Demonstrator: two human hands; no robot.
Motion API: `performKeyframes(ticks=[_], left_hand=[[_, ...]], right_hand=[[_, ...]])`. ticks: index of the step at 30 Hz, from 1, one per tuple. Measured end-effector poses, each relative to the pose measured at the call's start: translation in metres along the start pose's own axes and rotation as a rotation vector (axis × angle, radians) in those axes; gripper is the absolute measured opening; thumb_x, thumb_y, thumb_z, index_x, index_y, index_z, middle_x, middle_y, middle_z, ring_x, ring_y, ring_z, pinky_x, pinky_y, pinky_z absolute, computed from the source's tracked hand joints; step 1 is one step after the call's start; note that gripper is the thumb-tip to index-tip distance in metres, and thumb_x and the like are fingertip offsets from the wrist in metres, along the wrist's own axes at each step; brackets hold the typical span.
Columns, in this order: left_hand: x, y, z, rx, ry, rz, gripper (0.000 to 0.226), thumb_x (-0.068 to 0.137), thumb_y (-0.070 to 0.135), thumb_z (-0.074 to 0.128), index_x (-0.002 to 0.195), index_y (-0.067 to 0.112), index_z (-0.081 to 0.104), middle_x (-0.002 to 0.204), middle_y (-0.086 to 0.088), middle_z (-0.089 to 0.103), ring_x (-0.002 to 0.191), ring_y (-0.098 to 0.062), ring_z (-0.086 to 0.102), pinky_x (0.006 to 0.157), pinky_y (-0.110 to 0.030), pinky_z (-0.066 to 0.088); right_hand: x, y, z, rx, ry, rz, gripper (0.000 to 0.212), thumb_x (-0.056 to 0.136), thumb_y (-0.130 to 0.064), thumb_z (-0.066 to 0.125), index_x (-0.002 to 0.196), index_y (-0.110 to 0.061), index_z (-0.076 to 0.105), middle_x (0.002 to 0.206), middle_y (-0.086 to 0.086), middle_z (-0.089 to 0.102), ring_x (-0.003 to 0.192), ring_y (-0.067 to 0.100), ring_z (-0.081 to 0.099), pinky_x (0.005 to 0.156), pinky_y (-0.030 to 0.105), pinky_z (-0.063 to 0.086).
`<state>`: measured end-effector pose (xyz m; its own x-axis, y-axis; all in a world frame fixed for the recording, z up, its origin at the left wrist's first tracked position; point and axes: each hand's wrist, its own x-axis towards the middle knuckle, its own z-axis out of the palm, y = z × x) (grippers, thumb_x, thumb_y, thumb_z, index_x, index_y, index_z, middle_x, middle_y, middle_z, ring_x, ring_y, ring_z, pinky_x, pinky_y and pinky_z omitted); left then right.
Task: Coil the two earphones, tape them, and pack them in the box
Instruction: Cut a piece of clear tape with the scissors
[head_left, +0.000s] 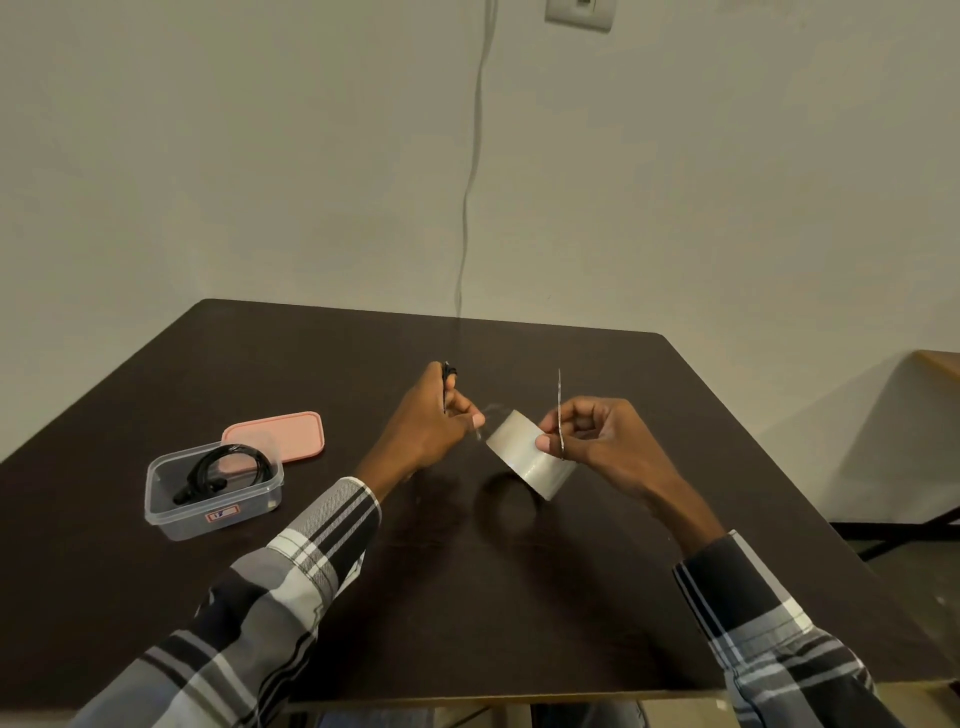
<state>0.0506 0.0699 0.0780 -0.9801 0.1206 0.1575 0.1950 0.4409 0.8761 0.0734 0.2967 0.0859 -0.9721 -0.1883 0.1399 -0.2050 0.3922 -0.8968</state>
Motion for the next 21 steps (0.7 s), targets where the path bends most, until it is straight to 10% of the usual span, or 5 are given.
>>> performKeyframes(ticks=[21], left_hand=[[0.019, 0.070, -0.020, 0.485, -0.227, 0.244, 0.035, 0.089, 0.009, 0.065, 0.097, 0.020, 0.033, 0.081, 0.002, 0.058, 0.080, -0.015, 0.062, 0.063, -0.023, 0.044]], right_hand=[[-0.007, -0.013, 0.016, 0.226, 0.142, 0.216, 0.015, 0.076, -0.008, 0.084, 0.086, -0.004, 0.074, 0.076, 0.008, 0.076, 0.064, 0.015, 0.069, 0.054, 0.027, 0.053]])
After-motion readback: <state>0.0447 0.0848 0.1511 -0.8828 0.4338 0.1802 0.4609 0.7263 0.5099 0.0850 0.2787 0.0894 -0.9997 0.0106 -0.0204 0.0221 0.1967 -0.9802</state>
